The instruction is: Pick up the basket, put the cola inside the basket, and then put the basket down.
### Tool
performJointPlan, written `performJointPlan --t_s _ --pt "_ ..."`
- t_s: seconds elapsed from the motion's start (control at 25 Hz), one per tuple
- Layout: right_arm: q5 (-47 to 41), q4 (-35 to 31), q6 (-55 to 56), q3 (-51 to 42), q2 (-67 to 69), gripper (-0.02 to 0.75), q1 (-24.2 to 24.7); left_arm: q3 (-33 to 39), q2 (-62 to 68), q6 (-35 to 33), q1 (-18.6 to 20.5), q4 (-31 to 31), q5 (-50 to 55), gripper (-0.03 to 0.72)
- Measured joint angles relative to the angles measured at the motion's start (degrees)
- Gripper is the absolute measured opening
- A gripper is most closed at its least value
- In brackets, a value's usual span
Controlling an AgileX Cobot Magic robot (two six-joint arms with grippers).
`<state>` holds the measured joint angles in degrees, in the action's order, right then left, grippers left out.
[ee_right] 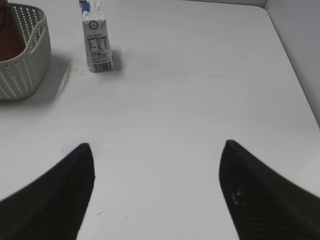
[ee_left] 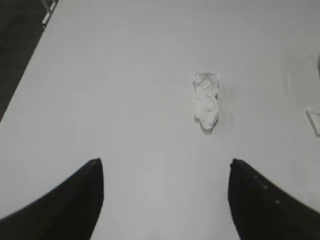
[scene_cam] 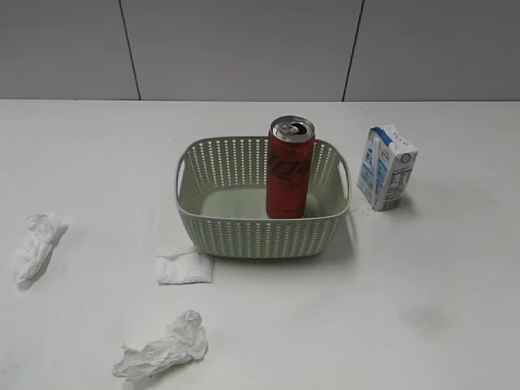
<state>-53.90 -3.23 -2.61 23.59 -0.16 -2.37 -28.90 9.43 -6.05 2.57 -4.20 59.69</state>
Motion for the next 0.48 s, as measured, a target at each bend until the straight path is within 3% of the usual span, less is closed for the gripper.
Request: performJointPlan --t_s 0.48 --pt "0.0 0.0 0.0 0.0 0.0 0.589 0.0 0.0 -9.7 0.0 0.0 0.1 0.2 0.589"
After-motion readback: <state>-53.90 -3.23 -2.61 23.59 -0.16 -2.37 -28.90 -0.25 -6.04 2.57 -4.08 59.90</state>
